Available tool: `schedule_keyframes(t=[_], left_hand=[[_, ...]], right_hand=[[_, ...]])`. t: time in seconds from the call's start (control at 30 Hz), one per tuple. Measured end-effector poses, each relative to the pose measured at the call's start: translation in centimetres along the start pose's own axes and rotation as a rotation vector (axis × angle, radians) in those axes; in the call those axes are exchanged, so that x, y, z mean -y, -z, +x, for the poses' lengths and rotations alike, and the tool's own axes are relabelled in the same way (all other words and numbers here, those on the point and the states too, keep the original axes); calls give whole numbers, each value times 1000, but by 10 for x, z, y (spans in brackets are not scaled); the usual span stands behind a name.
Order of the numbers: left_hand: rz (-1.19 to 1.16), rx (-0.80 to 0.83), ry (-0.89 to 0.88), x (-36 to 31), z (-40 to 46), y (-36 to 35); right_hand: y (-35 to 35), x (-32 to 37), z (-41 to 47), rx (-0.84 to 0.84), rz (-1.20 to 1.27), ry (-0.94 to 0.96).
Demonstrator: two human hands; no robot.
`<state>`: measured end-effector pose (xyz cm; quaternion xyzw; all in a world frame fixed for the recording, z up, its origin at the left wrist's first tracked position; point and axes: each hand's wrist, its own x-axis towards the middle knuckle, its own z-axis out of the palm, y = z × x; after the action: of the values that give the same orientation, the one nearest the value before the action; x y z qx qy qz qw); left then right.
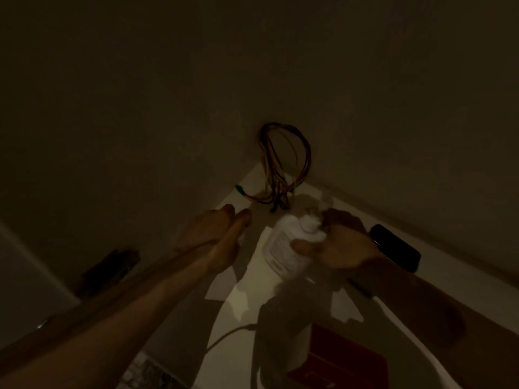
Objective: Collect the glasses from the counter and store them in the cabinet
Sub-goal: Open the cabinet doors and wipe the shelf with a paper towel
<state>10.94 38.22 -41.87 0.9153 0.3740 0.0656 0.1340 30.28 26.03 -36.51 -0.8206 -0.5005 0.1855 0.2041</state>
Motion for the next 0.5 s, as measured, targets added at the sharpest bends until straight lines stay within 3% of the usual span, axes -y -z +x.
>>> schedule_keyframes(t=[0.1, 0.27, 0.4, 0.5], left_hand=[[80, 137, 38, 16, 6, 9], [210, 165, 95, 26, 11, 15], [345, 59, 39, 23, 13, 12], [444, 10, 12, 26, 12, 9]], right_hand=[[-16, 30, 44, -1, 73, 33], [-44, 60, 96, 34, 125, 33], [-60, 70, 118, 3, 27, 59], [-68, 73, 127, -16, 109, 98]])
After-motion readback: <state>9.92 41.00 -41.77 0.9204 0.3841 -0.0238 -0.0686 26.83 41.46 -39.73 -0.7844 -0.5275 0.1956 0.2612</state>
